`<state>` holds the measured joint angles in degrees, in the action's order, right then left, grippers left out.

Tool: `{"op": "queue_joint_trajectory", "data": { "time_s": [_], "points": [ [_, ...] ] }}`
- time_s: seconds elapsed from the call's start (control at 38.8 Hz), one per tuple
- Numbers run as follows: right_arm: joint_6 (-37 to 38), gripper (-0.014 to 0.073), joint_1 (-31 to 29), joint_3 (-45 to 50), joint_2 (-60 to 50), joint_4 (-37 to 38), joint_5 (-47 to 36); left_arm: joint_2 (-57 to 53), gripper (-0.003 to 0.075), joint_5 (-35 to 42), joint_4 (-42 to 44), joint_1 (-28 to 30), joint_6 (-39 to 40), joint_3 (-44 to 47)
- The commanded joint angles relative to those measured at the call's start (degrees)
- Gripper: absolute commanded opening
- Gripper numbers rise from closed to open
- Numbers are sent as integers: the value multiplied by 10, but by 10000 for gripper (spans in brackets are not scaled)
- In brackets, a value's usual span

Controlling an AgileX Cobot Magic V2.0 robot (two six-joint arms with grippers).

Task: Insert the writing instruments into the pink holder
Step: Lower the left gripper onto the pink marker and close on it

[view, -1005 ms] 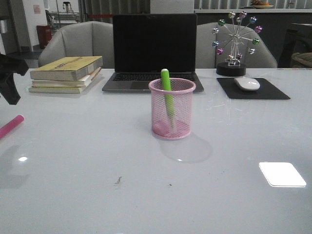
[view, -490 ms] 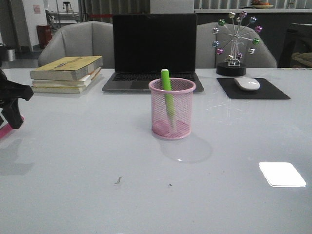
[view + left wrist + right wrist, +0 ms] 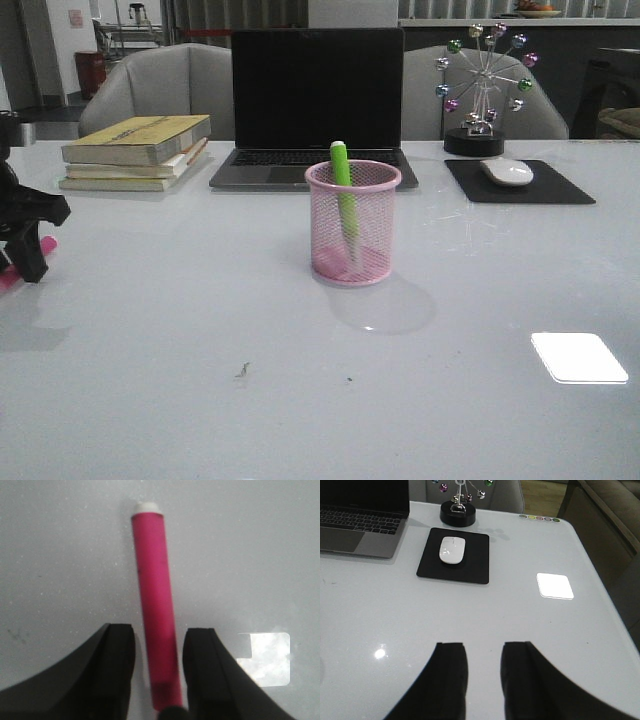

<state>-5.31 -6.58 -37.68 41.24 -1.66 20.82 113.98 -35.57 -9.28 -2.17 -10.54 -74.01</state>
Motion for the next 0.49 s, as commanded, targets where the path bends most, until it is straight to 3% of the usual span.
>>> {"op": "queue_joint_trajectory", "data": {
  "time_s": [0.0,0.18,0.39,0.46],
  "points": [
    [-2,319,-3,-16,-4,5,-45,-17,324,5,-5,-2,3,-14],
    [-2,319,-3,-16,-4,5,-45,-9,296,-9,-5,-2,3,-14],
    [-2,319,-3,-16,-4,5,-45,-9,111,-40,-5,-2,3,-14],
    [-2,319,-3,-16,-4,5,-45,-9,96,-54,-5,-2,3,-14]
  ]
}}
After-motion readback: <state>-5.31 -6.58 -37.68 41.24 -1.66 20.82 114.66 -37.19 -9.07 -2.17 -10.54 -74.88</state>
